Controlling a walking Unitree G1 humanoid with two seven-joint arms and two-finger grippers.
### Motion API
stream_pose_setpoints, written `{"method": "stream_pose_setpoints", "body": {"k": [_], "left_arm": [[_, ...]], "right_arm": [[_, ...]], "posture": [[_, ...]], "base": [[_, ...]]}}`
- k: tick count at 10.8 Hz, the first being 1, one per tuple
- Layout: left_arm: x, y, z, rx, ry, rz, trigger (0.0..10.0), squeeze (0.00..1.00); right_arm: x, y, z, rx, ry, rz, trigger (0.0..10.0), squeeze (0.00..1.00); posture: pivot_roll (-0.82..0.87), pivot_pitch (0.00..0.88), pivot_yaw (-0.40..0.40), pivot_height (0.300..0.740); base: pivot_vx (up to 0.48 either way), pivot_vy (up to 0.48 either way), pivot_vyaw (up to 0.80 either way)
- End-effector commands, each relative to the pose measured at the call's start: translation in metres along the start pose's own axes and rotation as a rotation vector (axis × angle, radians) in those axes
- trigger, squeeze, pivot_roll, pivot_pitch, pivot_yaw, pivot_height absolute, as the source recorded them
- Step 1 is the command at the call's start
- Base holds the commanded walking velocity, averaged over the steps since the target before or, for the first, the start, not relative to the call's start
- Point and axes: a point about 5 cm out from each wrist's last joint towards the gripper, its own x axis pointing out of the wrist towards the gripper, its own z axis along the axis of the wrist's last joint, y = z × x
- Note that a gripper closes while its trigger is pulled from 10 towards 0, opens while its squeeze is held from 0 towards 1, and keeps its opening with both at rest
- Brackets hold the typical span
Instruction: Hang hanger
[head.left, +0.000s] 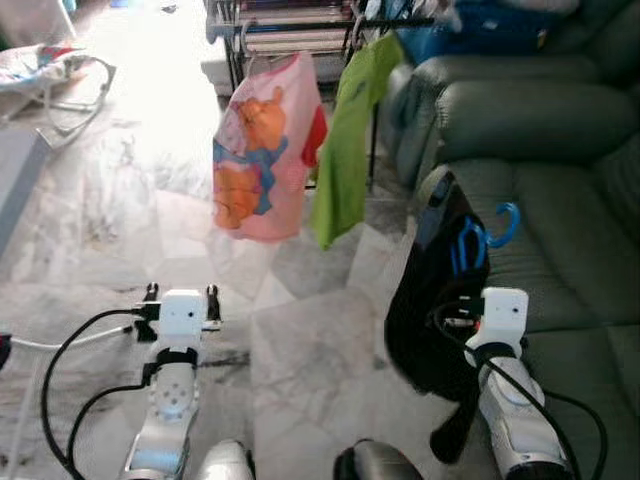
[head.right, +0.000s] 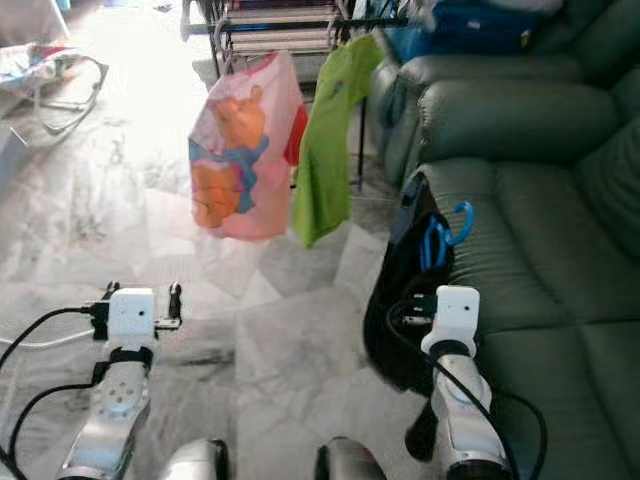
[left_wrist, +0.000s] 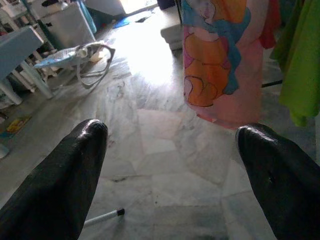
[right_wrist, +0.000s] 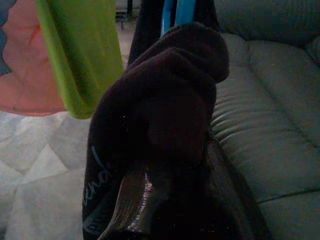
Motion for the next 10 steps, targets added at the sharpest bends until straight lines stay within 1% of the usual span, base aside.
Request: {"method": "stream_pose_setpoints", "body": {"k": [1, 3, 4, 8, 10], "left_arm": [[-0.001, 0.006, -0.001, 0.010, 0.004, 0.033, 10.0, 0.00], [-0.004, 0.005, -0.001, -0.039, 0.013, 0.002, 10.0, 0.00], [-0.004, 0.006, -0.001, -0.037, 0.011, -0.001, 10.0, 0.00], [-0.003, 0.006, 0.001, -0.040, 0.006, -0.014, 10.0, 0.00], [-0.002, 0.006, 0.002, -0.039, 0.005, -0.013, 10.0, 0.00]], "right_arm": [[0.003, 0.005, 0.014, 0.000, -0.058, 0.023, 10.0, 0.00], [0.003, 0.006, 0.014, 0.000, -0.060, 0.030, 10.0, 0.00], [0.005, 0.007, 0.016, 0.002, -0.063, 0.029, 10.0, 0.00], [0.012, -0.001, 0.025, -0.017, -0.098, -0.004, 10.0, 0.00], [0.013, 0.000, 0.026, -0.019, -0.104, -0.006, 10.0, 0.00]], "posture": [[-0.04, 0.147, -0.044, 0.740], [-0.04, 0.153, -0.041, 0.740], [-0.04, 0.152, -0.040, 0.740], [-0.04, 0.158, -0.038, 0.740], [-0.04, 0.159, -0.039, 0.740]], "base": [[0.000, 0.000, 0.00], [0.000, 0.000, 0.00], [0.337, 0.000, 0.00], [0.347, 0.000, 0.00], [0.347, 0.000, 0.00]]}}
